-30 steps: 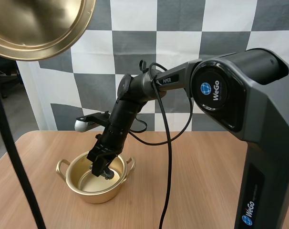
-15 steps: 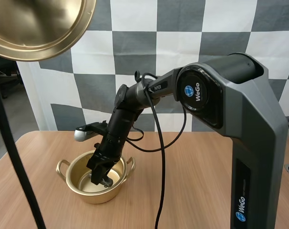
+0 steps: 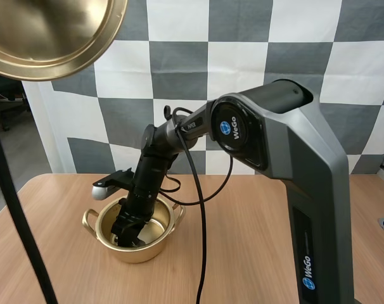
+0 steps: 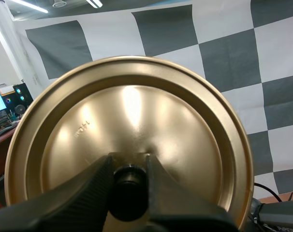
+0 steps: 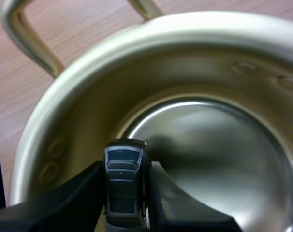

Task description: Open the pot, put the car inside, and close it

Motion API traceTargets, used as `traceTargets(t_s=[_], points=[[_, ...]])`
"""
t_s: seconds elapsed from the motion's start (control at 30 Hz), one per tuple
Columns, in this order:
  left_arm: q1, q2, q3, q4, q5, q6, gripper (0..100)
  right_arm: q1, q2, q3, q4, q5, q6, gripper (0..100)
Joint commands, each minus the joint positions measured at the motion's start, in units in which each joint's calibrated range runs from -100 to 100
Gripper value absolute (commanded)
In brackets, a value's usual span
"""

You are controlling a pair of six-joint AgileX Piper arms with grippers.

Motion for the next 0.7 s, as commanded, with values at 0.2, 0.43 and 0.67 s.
traceTargets(t_s=[0.2,0.43,0.67], points=[[0.03,-0.17,-0.01,-0.10,0.06,-0.01,0,0.02,0.09,-0.19,0.15,-0.23,0.06,0],[0.03,-0.17,-0.01,-0.10,0.06,-0.01,0,0.02,0.09,-0.19,0.15,-0.23,0.06,0],[0.03,-0.17,-0.01,-0.10,0.06,-0.01,0,0.02,0.09,-0.19,-0.45,-2.81,3.97,0]])
